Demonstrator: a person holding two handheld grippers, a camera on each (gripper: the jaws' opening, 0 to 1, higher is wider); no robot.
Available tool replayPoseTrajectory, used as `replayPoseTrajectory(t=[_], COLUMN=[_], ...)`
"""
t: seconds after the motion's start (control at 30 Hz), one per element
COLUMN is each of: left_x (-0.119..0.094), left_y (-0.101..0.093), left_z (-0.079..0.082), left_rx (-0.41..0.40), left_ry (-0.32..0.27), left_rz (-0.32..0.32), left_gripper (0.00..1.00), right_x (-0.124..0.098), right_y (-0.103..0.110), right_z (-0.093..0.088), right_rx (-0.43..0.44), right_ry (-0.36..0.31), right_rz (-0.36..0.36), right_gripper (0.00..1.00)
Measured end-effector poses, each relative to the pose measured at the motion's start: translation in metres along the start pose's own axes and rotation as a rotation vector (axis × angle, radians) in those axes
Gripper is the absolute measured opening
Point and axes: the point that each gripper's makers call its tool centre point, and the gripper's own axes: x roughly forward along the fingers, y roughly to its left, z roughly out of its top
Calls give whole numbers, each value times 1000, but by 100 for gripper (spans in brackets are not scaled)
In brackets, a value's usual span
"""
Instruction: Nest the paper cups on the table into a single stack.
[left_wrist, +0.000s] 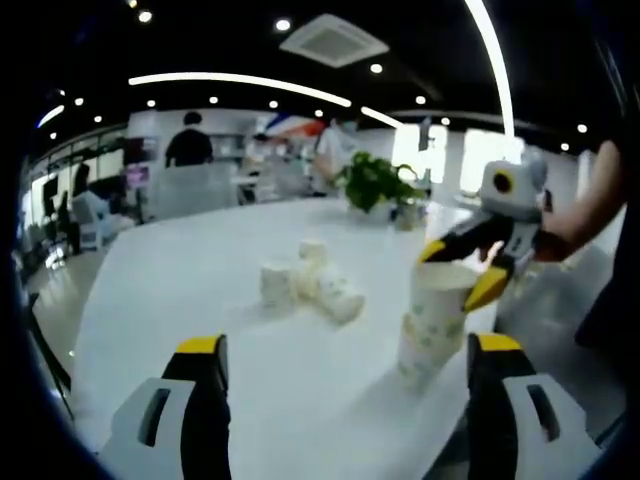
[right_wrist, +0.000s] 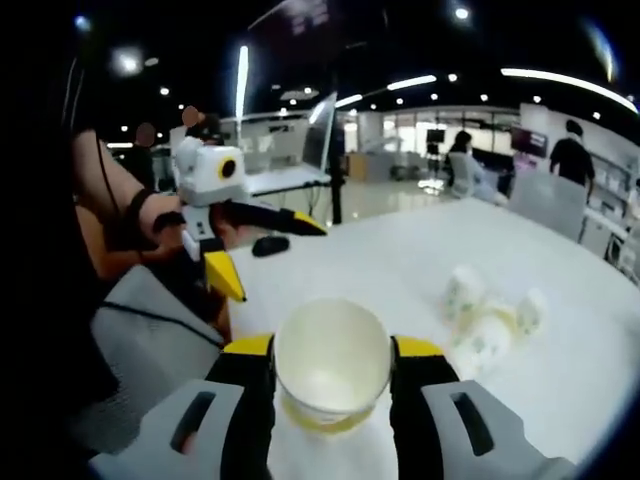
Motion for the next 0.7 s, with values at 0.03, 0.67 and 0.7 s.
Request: replayPoseTrajectory(t=[0.03,0.67,0.7], left_x=[0,-2,-2], left_y=[0,0,0], left_z=[0,-7,-7], left_rx=[-1,-14,-14], left_ry=[0,17,17], left_rz=[1,16,16], left_gripper=[98,98,98], right_x=[0,6,6], right_y=[0,1,3], right_z=[-2,-26,-26], right_rx=[-3,-13,-8], right_ry=[3,35,32], right_rz=[-1,8,16], right_gripper=[42,48,48])
